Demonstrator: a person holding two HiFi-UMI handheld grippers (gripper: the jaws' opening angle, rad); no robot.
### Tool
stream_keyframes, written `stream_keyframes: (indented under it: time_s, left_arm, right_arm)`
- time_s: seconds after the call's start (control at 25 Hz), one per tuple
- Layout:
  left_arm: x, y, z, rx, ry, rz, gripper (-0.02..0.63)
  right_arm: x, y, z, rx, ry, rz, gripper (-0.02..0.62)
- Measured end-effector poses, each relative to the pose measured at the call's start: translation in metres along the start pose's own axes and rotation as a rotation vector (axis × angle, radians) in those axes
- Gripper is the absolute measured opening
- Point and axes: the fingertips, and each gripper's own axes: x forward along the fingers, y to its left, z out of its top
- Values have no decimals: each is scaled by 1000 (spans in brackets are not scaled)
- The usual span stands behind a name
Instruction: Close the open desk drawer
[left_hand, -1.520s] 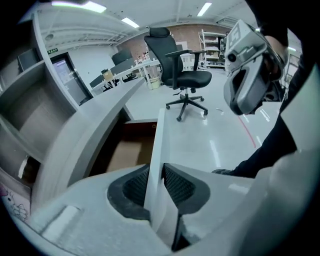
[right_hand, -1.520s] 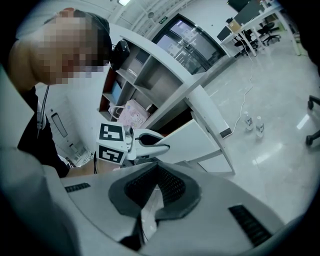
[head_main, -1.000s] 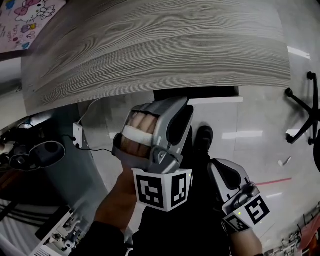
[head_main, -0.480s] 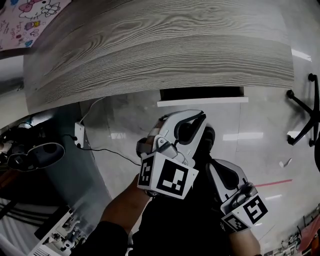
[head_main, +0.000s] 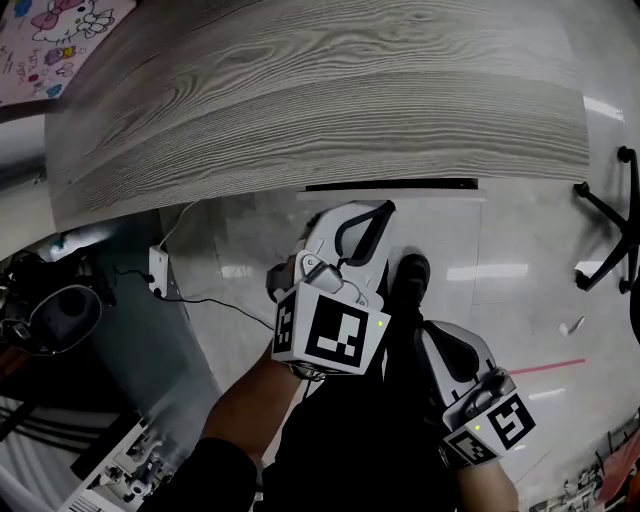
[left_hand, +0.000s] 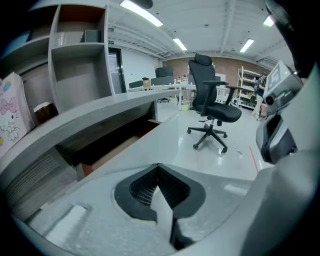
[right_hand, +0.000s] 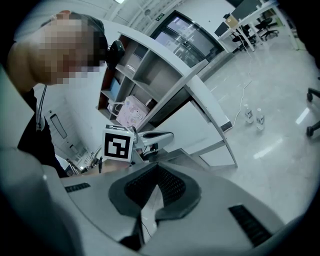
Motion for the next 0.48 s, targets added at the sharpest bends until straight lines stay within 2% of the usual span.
stream_keyframes:
  time_s: [0.48]
  left_arm:
    - [27,30,12,5,-7,36,8]
  right_arm:
    - [-1,-17,9,13,-2,-14,12]
